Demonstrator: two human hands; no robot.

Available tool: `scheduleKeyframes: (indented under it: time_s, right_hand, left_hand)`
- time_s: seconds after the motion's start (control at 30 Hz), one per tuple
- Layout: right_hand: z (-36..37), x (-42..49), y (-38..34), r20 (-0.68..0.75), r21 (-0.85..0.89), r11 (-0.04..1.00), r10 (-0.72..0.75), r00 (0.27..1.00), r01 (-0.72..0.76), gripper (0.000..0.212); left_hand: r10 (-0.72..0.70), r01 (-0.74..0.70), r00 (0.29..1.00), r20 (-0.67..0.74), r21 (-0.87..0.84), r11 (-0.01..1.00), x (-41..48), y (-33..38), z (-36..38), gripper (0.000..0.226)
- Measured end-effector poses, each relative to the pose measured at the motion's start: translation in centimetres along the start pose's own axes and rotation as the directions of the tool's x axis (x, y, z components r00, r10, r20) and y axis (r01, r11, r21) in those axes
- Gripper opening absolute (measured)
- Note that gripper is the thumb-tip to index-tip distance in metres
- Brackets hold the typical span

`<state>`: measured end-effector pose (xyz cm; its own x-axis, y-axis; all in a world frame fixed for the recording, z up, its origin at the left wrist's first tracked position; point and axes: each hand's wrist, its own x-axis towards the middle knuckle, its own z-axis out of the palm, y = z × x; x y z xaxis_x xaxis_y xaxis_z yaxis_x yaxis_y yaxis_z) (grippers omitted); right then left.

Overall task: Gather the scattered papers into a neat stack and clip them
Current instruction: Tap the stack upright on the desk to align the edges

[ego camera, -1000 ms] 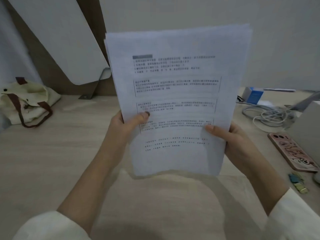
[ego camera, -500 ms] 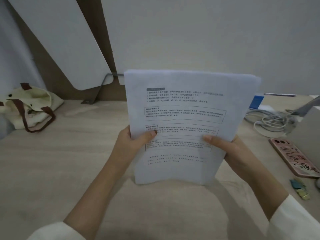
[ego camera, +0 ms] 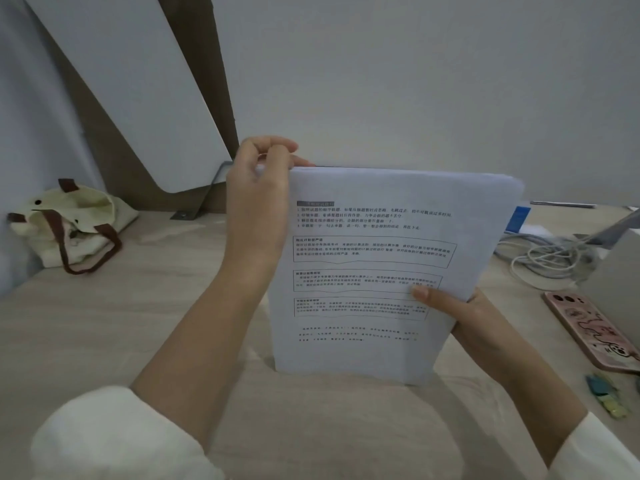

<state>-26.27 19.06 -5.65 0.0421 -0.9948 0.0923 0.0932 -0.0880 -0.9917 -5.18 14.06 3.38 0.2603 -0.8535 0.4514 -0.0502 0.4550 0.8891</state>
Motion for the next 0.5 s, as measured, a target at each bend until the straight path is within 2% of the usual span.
scheduleKeyframes:
  time_s: [0.13, 0.23, 0.37, 0.43, 0.5]
  right_hand:
    - [-0.1, -0.3, 0.1, 0.004, 0.016, 1.0, 0.022, 1.0, -0.022, 0.024]
    - [0.2, -0.3, 0.1, -0.017, 0.024, 1.0, 0.015, 1.0, -0.014, 0.022]
    - [0.5, -0.2, -0.8, -0.077, 0.051, 0.998, -0.039, 0.996, 0.043, 0.021]
    - [0.4, -0.3, -1.2, -0.081, 0.072, 0.995, -0.069, 0.994, 0.074, 0.02]
    - [0.2, -0.5, -1.1, -0.089, 0.081, 0.994, -0.066, 0.994, 0.073, 0.021]
  left_hand:
    - [0.046, -0.045, 0.999, 0.012, -0.054, 0.998, -0.6, -0.3, -0.4, 0.015]
    - [0.01, -0.008, 1.0, 0.026, -0.063, 0.998, -1.2, -0.8, -0.4, 0.018]
    - [0.031, -0.021, 0.993, 0.113, -0.087, 0.996, -1.0, 0.4, -0.4, 0.03]
    - [0.083, -0.071, 0.986, 0.145, -0.088, 0.994, -1.4, 0.6, -0.5, 0.027]
    - [0.065, -0.044, 0.979, 0.195, -0.106, 0.993, -2.4, -0.7, -0.8, 0.024]
